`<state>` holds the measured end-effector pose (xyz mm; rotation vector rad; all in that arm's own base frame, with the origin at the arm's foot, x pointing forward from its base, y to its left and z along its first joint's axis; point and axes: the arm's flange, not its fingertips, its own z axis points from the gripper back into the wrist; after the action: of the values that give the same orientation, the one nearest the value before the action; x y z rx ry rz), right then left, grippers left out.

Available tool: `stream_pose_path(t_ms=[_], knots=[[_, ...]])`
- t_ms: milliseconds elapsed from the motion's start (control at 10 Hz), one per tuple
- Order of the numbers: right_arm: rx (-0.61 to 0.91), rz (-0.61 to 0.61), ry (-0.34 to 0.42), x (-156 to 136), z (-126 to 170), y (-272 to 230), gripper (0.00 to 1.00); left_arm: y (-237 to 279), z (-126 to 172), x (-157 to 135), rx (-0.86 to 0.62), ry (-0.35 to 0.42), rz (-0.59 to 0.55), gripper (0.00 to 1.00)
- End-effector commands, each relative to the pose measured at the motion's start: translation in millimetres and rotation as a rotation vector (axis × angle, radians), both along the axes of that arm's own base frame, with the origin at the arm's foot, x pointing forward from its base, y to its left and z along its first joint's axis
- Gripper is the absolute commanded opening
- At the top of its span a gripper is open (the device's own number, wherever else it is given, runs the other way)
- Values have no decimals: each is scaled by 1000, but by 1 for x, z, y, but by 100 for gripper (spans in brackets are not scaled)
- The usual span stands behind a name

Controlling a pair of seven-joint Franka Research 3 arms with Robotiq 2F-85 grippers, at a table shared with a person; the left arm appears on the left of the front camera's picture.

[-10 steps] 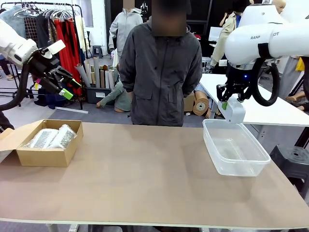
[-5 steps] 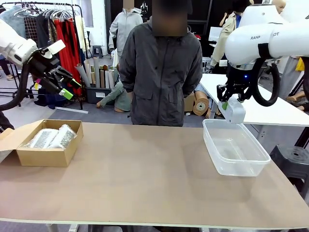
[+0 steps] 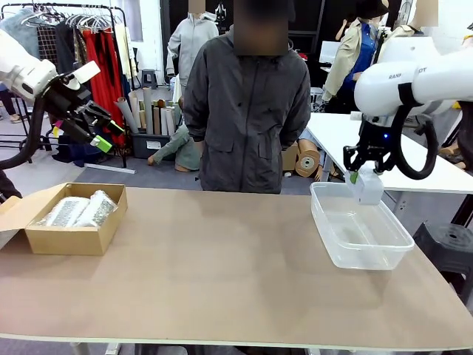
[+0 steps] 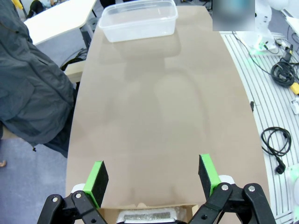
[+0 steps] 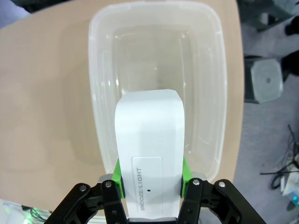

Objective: Separate and place wrapped and unwrapped clocks.
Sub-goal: If the picked Digital clock is wrapped, place it in the Package Box ; if not, place it in the Organizing box.

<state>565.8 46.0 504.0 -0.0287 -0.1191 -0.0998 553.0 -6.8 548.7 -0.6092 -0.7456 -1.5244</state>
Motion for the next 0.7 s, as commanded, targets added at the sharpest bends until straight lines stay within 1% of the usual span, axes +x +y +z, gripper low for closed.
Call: stream_pose_path(t_ms=[0,200,400,500,600], knots=[[60,-1,9,12,-22,-11,0,0,1,-2,-1,-4,0,100],[82,19,32,19,-43,-18,0,0,1,-2,-1,-4,0,100],[72,11,46,24,-64,-20,0,0,1,-2,-1,-4,0,100],[59,0,44,28,-72,-21,0,0,1,-2,-1,-4,0,100],[42,0,19,33,-80,-24,0,0,1,-2,-1,-4,0,100]])
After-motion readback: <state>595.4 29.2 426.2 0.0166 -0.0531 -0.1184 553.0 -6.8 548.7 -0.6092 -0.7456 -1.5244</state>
